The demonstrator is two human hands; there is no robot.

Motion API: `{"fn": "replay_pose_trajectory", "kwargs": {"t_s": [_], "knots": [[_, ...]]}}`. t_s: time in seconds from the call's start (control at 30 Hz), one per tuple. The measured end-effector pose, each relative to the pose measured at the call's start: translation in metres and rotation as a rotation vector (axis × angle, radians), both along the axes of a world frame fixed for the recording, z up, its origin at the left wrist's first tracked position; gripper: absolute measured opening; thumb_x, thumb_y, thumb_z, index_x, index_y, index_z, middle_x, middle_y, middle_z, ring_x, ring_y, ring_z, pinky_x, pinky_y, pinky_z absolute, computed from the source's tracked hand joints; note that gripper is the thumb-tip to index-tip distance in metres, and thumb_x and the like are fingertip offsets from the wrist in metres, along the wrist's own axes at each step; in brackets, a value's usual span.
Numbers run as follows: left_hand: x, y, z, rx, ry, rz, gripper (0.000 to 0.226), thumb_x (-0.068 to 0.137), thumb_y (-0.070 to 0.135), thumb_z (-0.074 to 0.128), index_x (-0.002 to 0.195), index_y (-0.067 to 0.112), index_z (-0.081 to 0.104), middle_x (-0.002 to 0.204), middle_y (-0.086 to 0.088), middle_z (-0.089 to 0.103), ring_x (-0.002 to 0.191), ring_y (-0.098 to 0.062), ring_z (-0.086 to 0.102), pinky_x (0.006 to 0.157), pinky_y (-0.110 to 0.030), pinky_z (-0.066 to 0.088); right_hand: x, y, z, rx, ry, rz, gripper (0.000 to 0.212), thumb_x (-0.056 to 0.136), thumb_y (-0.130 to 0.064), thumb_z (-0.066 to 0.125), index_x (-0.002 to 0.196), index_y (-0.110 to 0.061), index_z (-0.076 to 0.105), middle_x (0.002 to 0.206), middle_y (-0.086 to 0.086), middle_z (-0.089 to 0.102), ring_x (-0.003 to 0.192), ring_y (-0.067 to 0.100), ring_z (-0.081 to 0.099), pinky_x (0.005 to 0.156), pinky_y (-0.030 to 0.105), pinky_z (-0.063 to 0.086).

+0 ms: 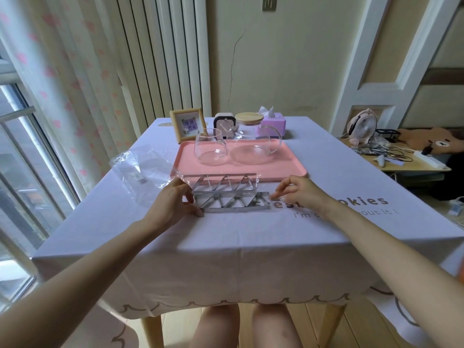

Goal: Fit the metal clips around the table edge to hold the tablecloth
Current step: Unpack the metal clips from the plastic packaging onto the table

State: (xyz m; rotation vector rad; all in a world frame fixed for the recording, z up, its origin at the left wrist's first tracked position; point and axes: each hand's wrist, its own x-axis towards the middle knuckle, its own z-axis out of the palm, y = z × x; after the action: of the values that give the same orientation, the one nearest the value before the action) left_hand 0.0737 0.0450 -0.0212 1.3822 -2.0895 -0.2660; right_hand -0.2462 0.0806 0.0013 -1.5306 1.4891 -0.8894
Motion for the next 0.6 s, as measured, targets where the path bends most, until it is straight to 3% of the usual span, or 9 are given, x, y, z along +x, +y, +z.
{"fn": "replay_pose_trajectory", "kwargs": {"t_s": [0.07, 0.17, 0.23, 0.3, 0.33, 0.47, 0.53, 0.6], "knots": [[0.000, 0.001, 0.000, 0.009, -0.006, 0.010, 0.031, 0.051, 0.019, 0.090, 0.067, 0.008, 0.066, 0.091, -0.011, 0.058, 0.081, -0.025, 0.057, 0.067, -0.019, 0.037, 0.000, -0.003, -0.009, -0.168, 0.169, -0.007, 0.028, 0.078, 0.012, 0.053, 0.077, -0.014, 0.061, 0.084, 0.004, 0.072, 0.073, 0.006, 0.063, 0.063, 0.023, 0.048], [-0.001, 0.005, 0.000, -0.001, -0.021, 0.000, 0.026, 0.055, 0.016, 0.088, 0.066, 0.002, 0.068, 0.091, -0.008, 0.061, 0.081, -0.024, 0.058, 0.069, -0.024, 0.040, -0.008, -0.012, -0.019, -0.415, 0.498, 0.022, 0.049, 0.073, 0.007, 0.063, 0.060, -0.040, 0.065, 0.078, -0.013, 0.065, 0.082, 0.015, 0.052, 0.076, 0.029, 0.044], [-0.005, 0.009, 0.002, -0.017, -0.010, -0.029, 0.017, 0.064, 0.006, 0.083, 0.070, -0.001, 0.069, 0.089, -0.001, 0.058, 0.079, -0.017, 0.061, 0.069, -0.025, 0.047, -0.014, -0.015, -0.025, -0.525, 0.574, 0.095, 0.042, 0.075, 0.002, 0.069, 0.071, -0.039, 0.072, 0.077, -0.016, 0.059, 0.080, 0.017, 0.048, 0.075, 0.032, 0.041], [-0.006, 0.011, 0.000, -0.011, -0.008, -0.062, 0.013, 0.073, -0.010, 0.070, 0.084, -0.004, 0.066, 0.084, 0.004, 0.052, 0.071, 0.002, 0.061, 0.060, -0.010, 0.046, -0.022, -0.015, -0.029, -0.608, 0.645, 0.175, 0.032, 0.080, -0.003, 0.069, 0.095, -0.031, 0.075, 0.080, -0.010, 0.052, 0.077, 0.016, 0.047, 0.072, 0.031, 0.040], [-0.006, 0.012, -0.002, -0.027, -0.040, -0.065, 0.015, 0.075, -0.017, 0.064, 0.084, -0.005, 0.065, 0.085, 0.003, 0.051, 0.069, 0.004, 0.060, 0.058, -0.004, 0.044, -0.026, -0.016, -0.031, -0.639, 0.700, 0.213, 0.036, 0.083, -0.004, 0.066, 0.105, -0.031, 0.072, 0.083, -0.008, 0.048, 0.076, 0.016, 0.047, 0.072, 0.030, 0.038], [0.000, 0.007, -0.010, -0.115, -0.045, -0.062, 0.017, 0.069, -0.013, 0.072, 0.065, 0.002, 0.065, 0.098, -0.002, 0.060, 0.078, -0.020, 0.058, 0.065, 0.000, 0.038, -0.037, -0.018, -0.029, -0.808, 1.024, 0.343, 0.042, 0.090, -0.020, 0.045, 0.127, -0.039, 0.054, 0.086, -0.002, 0.047, 0.073, 0.016, 0.046, 0.067, 0.029, 0.039], [0.003, 0.008, -0.008, -0.114, -0.117, -0.082, 0.016, 0.070, -0.006, 0.074, 0.067, 0.008, 0.067, 0.104, 0.002, 0.061, 0.079, -0.018, 0.059, 0.063, -0.003, 0.034, -0.041, -0.018, -0.029, -0.875, 1.072, 0.336, 0.039, 0.091, -0.028, 0.041, 0.125, -0.039, 0.055, 0.088, 0.000, 0.050, 0.077, 0.017, 0.048, 0.073, 0.029, 0.035], [0.005, 0.008, -0.006, -0.119, -0.125, -0.097, 0.016, 0.070, -0.006, 0.074, 0.070, 0.009, 0.068, 0.107, 0.005, 0.061, 0.077, -0.014, 0.060, 0.064, -0.006, 0.036, -0.043, -0.017, -0.030, -0.863, 1.053, 0.307, 0.035, 0.093, -0.032, 0.041, 0.121, -0.043, 0.058, 0.107, 0.002, 0.054, 0.092, 0.024, 0.052, 0.083, 0.026, 0.027]]}}
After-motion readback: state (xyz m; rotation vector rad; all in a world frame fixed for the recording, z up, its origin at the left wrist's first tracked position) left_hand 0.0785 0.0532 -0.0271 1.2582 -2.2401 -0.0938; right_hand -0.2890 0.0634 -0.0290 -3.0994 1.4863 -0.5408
